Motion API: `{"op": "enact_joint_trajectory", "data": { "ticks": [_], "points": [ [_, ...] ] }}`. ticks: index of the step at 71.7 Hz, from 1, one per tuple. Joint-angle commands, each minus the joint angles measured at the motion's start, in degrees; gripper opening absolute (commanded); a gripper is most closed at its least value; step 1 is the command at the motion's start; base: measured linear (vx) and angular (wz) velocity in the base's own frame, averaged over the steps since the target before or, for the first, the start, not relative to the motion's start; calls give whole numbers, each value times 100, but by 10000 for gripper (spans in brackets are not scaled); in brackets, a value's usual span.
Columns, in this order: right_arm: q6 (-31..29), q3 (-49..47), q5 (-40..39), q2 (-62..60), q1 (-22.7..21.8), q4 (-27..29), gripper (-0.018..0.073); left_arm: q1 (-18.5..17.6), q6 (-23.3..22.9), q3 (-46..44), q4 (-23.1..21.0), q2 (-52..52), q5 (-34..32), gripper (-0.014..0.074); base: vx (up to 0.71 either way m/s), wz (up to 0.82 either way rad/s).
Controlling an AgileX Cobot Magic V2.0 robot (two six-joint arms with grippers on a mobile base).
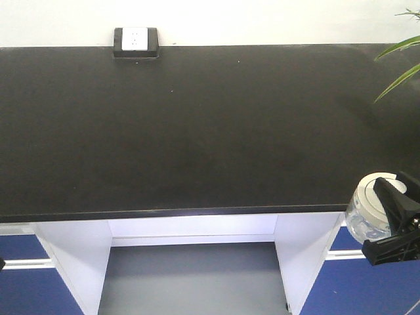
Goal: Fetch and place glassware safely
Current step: 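Drive up to the black bench top with the jar in the right gripper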
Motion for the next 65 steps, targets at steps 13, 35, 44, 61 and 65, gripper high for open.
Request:
{"op": "enact_joint_trajectory", "data": {
  "ticks": [13,35,44,61,65],
  "points": [
    [-13,-163,-614,-12,-15,-5,-4,-31,-57,-147,-140,9,-300,-7,14,2],
    [-13,-163,-614,-12,-15,-5,-4,-31,-57,-147,-140,9,-300,-7,14,5],
    [-13,-163,-614,-12,-15,-5,-4,-31,-57,-147,-140,9,-300,-7,13,3],
    [-13,-163,-614,-12,-15,-5,-4,-31,-57,-147,-140,9,-300,-7,11,2],
    [-13,-163,-614,-12,-15,-5,-4,-31,-57,-147,-140,9,-300,-7,9,2]
  ]
}}
